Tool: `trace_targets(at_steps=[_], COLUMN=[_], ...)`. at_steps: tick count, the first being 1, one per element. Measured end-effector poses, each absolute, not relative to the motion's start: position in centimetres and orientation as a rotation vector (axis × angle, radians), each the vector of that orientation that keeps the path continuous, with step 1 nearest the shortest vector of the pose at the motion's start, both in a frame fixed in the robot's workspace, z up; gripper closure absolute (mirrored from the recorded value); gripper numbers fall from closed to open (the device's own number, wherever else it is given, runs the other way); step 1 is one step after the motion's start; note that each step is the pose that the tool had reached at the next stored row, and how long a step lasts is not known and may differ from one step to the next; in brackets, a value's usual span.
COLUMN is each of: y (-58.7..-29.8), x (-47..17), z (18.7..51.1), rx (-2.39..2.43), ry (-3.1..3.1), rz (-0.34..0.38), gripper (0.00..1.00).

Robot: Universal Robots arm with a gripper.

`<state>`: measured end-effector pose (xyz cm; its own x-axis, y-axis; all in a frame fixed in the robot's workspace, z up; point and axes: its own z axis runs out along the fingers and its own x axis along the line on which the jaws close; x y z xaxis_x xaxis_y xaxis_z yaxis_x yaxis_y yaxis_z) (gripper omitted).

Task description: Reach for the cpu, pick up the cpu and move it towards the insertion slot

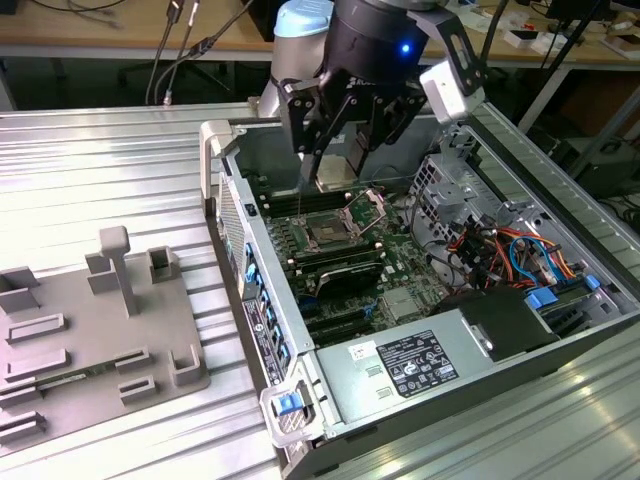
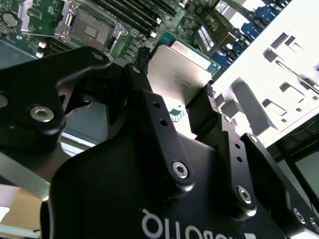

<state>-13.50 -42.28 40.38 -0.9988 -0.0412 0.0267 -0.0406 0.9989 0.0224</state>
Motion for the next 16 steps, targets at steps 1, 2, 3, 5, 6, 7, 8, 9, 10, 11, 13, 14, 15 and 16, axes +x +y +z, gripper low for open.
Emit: trace_targets(at_steps=[1,2,3,5,6,7,8,9,10,11,13,14,15,16], y=[-42.3,-42.2,-42.1,-42.0,-41.9,-41.7,-41.5,-41.2,-41.0,-40.8,-40.6,-40.4,-40.2,-39.9], x=[-12.9,-12.3,-11.9,-11.3,-11.0,-10.7,-10.5,-10.1,-10.0,-9.8,-9.5,-9.3,-9.2,-9.0], z=[40.4,40.4,40.3,40.2,40.2,40.2,40.1,40.1,40.0,40.0,39.9,39.9,39.8,39.8], rx=[0.064,0.064,0.064,0.064,0.064,0.064,0.064,0.064,0.064,0.064,0.063,0.063,0.063,0.063], ry=[-3.114,-3.114,-3.114,-3.115,-3.116,-3.116,-3.116,-3.116,-3.116,-3.116,-3.116,-3.116,-3.116,-3.116], rz=[-0.034,-0.034,-0.034,-0.034,-0.034,-0.034,-0.034,-0.034,-0.034,-0.034,-0.034,-0.034,-0.034,-0.034], gripper=[0.45,0.45,0.45,0.45,0.45,0.45,0.45,0.45,0.45,0.45,0.45,0.45,0.45,0.45])
